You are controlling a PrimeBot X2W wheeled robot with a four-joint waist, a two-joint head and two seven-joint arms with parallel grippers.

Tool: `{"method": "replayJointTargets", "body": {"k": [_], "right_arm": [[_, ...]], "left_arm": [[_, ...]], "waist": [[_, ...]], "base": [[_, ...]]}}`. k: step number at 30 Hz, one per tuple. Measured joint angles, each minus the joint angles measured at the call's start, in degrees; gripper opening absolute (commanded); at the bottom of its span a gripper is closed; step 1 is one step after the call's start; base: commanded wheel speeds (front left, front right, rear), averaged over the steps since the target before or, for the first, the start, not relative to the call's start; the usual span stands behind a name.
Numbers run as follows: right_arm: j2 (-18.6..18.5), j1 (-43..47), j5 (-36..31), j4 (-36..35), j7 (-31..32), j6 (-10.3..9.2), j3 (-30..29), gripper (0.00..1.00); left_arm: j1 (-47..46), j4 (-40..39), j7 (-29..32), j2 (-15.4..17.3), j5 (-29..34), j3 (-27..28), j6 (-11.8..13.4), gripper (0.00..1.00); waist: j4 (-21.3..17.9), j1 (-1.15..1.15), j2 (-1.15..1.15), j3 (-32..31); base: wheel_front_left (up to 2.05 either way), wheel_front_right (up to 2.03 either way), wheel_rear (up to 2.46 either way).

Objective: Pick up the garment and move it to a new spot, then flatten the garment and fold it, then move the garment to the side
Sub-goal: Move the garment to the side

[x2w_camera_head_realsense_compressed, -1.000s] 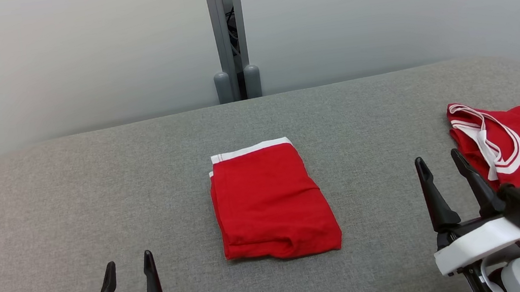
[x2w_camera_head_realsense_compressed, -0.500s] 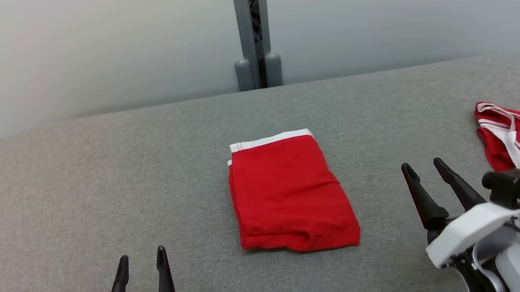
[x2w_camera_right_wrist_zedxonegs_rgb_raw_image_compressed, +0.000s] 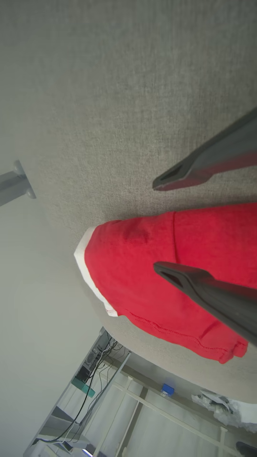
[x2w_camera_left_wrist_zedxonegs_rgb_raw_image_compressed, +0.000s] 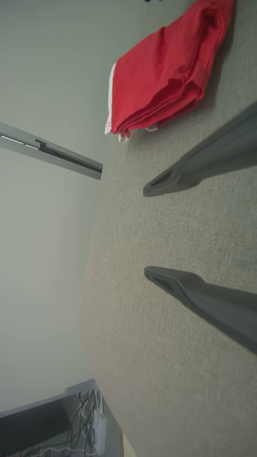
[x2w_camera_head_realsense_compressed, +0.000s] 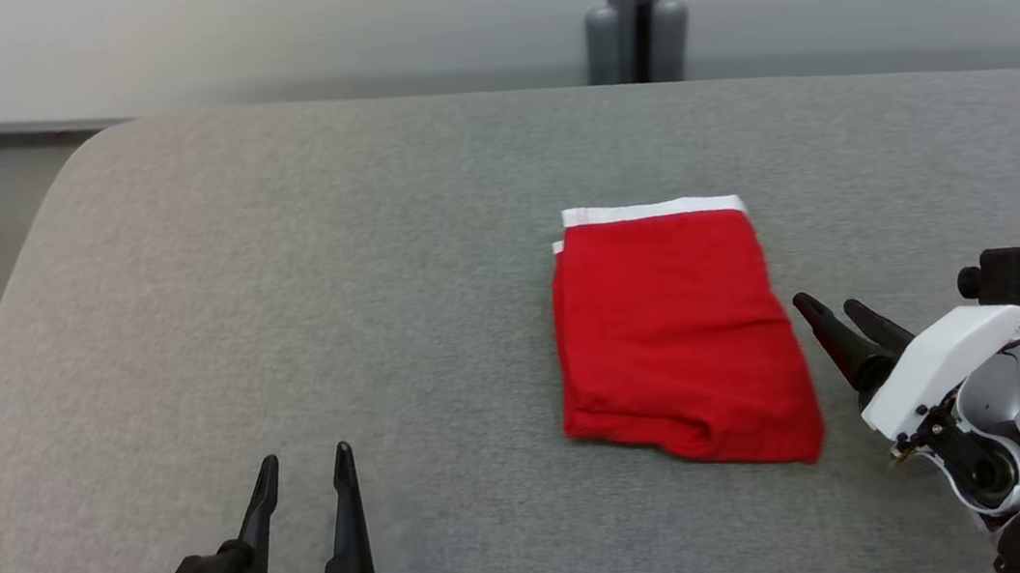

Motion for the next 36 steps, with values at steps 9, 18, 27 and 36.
{"method": "replayJointTargets", "body": {"k": [9, 18, 27, 36], "right_arm": [[-1.1, -4.1, 7.0, 6.7, 3.1, 0.00, 1.9, 1.00], [-0.5, -8.3, 11.4, 9.1, 3.1, -0.02, 4.6, 1.00], [-1.3, -10.5, 12.0, 10.1, 0.9, -0.01, 9.4, 0.00], [-4.6, -10.6, 11.3, 7.3, -2.6, -0.01, 17.3, 0.00]], "left_arm": [[-1.0, 0.6, 0.0, 0.0, 0.3, -0.9, 1.1, 1.00], [-1.8, 0.6, 0.0, 0.0, -0.4, -2.0, 1.1, 1.00], [-2.2, 0.5, 0.0, 0.0, -0.6, -2.6, 1.3, 1.00], [-3.0, 0.1, 0.0, 0.0, -0.5, -2.6, 1.2, 1.00]], "waist": [[5.4, 0.00, 0.00, 3.2], [7.8, 0.00, 0.00, 5.4], [7.9, 0.00, 0.00, 6.1], [4.4, 0.00, 0.00, 5.0]], "base": [[0.00, 0.00, 0.00], [0.00, 0.00, 0.00], [0.00, 0.00, 0.00], [0.00, 0.00, 0.00]]}}
